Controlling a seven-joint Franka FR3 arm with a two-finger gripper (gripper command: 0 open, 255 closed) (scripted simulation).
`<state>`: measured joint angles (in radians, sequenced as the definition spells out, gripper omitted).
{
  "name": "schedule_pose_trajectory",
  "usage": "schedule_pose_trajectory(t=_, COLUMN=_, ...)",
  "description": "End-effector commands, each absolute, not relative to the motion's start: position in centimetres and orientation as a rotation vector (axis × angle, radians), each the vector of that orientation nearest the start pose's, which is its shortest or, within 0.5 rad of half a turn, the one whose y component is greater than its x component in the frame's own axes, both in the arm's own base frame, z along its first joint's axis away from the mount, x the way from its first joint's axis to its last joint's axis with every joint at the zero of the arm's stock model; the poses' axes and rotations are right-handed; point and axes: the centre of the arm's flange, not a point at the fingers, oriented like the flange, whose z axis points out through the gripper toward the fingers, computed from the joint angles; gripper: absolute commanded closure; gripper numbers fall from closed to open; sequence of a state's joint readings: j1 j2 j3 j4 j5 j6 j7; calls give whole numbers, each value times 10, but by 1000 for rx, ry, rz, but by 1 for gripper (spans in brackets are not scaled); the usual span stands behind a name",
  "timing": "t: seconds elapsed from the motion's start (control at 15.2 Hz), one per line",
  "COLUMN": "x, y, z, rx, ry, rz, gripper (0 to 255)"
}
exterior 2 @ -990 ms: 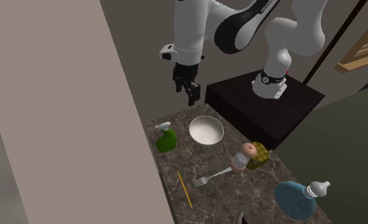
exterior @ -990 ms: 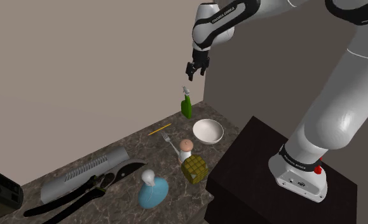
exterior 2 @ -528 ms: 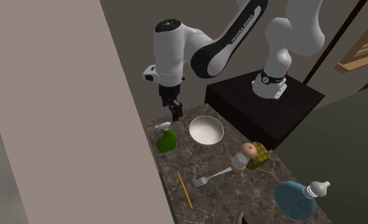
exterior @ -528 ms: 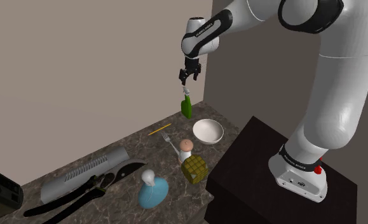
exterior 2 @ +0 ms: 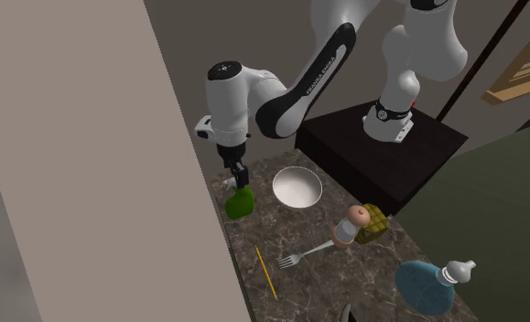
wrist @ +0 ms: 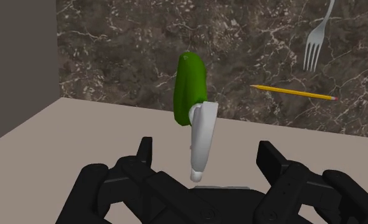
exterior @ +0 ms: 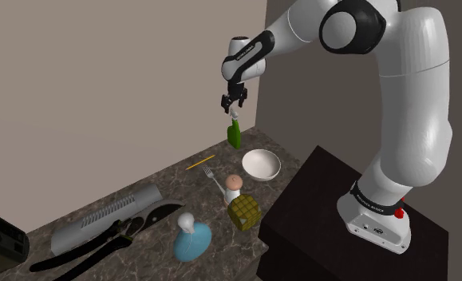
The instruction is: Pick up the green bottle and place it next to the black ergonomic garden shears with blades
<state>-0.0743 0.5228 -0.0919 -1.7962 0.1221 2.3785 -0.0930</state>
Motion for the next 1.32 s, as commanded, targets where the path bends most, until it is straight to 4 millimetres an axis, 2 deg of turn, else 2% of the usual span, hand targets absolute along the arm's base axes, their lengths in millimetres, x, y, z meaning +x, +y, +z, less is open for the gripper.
schedule_pose_trajectory(t=0.0, x=654, y=-104, z=254, rx=-3098, ry=225, rz=-106, gripper=0)
schedule_pose_trajectory(t=0.13, x=655, y=-103, z=241, rx=-3098, ry=225, rz=-106, gripper=0)
schedule_pose_trajectory(t=0.66, x=655, y=-103, z=241, rx=-3098, ry=225, rz=-106, gripper=0)
schedule_pose_trajectory(t=0.73, x=655, y=-103, z=241, rx=-3098, ry=225, rz=-106, gripper=255)
schedule_pose_trajectory(t=1.25, x=655, y=-103, z=241, rx=-3098, ry=225, rz=-106, gripper=255)
